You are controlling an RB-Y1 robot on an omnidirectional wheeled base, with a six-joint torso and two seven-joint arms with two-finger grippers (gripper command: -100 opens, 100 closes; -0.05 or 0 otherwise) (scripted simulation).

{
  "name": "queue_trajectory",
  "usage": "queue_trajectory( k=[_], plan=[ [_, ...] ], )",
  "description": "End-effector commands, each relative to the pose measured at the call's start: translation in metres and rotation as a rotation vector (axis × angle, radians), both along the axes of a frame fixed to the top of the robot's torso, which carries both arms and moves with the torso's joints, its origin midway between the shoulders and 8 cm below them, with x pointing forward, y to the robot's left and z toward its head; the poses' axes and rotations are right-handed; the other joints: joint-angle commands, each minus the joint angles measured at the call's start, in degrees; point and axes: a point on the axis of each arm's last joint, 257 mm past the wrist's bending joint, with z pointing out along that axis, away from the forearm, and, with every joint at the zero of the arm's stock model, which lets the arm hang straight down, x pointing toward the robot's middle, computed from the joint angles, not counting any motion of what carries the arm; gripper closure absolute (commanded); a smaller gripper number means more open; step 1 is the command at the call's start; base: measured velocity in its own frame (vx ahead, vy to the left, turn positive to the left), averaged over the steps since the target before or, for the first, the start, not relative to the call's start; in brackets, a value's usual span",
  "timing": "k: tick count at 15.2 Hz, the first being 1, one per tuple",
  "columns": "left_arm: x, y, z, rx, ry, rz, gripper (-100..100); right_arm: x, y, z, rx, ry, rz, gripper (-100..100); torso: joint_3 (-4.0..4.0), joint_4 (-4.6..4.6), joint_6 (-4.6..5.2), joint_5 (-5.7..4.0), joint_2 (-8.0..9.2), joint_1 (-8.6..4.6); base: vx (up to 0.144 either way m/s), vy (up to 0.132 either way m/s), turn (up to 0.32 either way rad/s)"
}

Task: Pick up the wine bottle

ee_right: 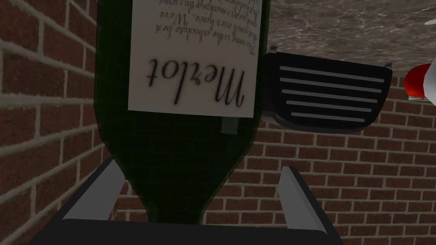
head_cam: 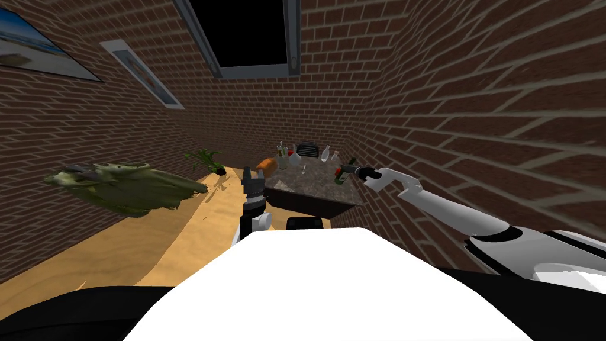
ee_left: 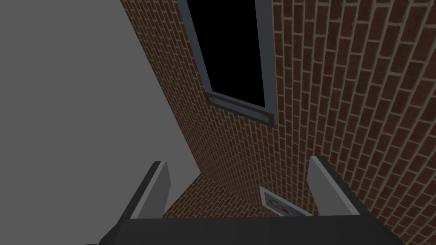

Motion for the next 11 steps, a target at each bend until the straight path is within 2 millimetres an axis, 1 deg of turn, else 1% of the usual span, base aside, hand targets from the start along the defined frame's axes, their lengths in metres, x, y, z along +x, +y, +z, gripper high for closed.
queue_trajectory(
  k=[1, 2, 3, 4, 5, 6, 7, 8, 9, 11],
  plan=[
    [0.0, 0.0, 0.0, 0.0, 0.0, 0.0, 0, 0.01, 0.014, 0.014, -0.005, -0.023, 0.024, -100, 0.0, 0.0, 0.0, 0.0, 0.0, 0.0, 0.001, -0.016, -0.008],
    [0.0, 0.0, 0.0, 0.0, 0.0, 0.0, 0, 0.01, 0.014, 0.015, -0.005, -0.024, 0.024, -100, -0.03, -0.01, -0.07, -0.02, -0.04, -0.08, -0.004, -0.007, 0.042],
    [0.0, 0.0, 0.0, 0.0, 0.0, 0.0, 0, 0.009, 0.034, -0.002, -0.014, 0.022, 0.051, -100, -0.03, -0.02, -0.09, -0.02, -0.05, -0.08, 0.001, -0.033, -0.184],
    [0.0, 0.0, 0.0, 0.0, 0.0, 0.0, 0, 0.013, 0.042, 0.002, -0.024, 0.016, 0.069, -100, -0.05, -0.03, -0.04, -0.05, -0.08, -0.15, 0.011, -0.049, -0.239],
    [0.0, 0.0, 0.0, 0.0, 0.0, 0.0, 0, 0.019, 0.048, 0.014, -0.026, -0.005, 0.079, -100, -0.08, -0.04, -0.04, -0.07, -0.12, -0.23, 0.016, -0.029, -0.083],
    [0.0, 0.0, 0.0, 0.0, 0.0, 0.0, 0, 0.022, 0.05, 0.021, -0.026, -0.018, 0.083, -100, -0.11, -0.04, -0.1, -0.06, -0.17, -0.33, 0.012, -0.014, 0.022],
    [0.0, 0.0, 0.0, 0.0, 0.0, 0.0, 0, 0.022, 0.05, 0.021, -0.026, -0.018, 0.083, -100, -0.12, -0.05, -0.13, -0.07, -0.19, -0.36, 0.006, -0.01, 0.026],
    [0.0, 0.0, 0.0, 0.0, 0.0, 0.0, 0, 0.02, 0.048, 0.016, -0.024, -0.01, 0.078, -100, -0.14, -0.05, -0.17, -0.07, -0.22, -0.36, 0.002, -0.005, 0.014],
    [0.0, 0.0, 0.0, 0.0, 0.0, 0.0, 0, 0.021, 0.049, 0.016, -0.026, -0.011, 0.079, 100, -0.14, -0.05, -0.15, -0.06, -0.23, -0.35, 0.0, 0.0, 0.0],
    [0.0, 0.0, 0.0, 0.0, 0.0, 0.0, 0, 0.021, 0.047, 0.017, -0.028, -0.011, 0.076, 100, -0.13, -0.06, -0.22, -0.06, -0.2, -0.26, 0.002, -0.002, 0.002]
  ],
)
